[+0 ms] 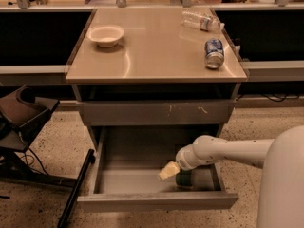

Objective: Pick sponge from middle drawer and place on counter

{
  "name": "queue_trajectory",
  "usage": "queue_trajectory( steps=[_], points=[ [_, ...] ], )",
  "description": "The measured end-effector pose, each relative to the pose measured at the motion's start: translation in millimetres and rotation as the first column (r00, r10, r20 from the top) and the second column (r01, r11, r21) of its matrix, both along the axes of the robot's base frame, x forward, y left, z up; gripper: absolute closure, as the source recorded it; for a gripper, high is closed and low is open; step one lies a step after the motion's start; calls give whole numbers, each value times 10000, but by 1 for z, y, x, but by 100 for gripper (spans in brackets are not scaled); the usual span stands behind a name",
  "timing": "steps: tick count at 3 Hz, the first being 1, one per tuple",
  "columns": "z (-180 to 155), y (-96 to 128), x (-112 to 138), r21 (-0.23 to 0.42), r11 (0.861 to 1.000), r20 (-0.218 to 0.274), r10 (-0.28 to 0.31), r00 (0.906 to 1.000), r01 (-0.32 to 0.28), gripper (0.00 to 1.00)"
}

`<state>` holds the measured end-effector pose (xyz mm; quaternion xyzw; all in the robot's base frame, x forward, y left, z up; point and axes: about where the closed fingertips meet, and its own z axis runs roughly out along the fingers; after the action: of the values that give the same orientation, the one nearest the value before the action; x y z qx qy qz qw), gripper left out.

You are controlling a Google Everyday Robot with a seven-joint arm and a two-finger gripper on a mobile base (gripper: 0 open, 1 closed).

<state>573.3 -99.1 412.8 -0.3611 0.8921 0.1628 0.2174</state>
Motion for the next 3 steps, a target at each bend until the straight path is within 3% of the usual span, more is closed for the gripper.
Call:
queue_trajectory(
  steps=[1,2,3],
  points=[
    [-40,-23,-6,-46,9945,-739,-1046,9918,1045,0],
    [-67,-53,-14,-191,9755,-1044,-2200,9699,2192,0],
    [-75,-46,-22,-173,9760,-971,-2177,9712,2170,0]
  ],
)
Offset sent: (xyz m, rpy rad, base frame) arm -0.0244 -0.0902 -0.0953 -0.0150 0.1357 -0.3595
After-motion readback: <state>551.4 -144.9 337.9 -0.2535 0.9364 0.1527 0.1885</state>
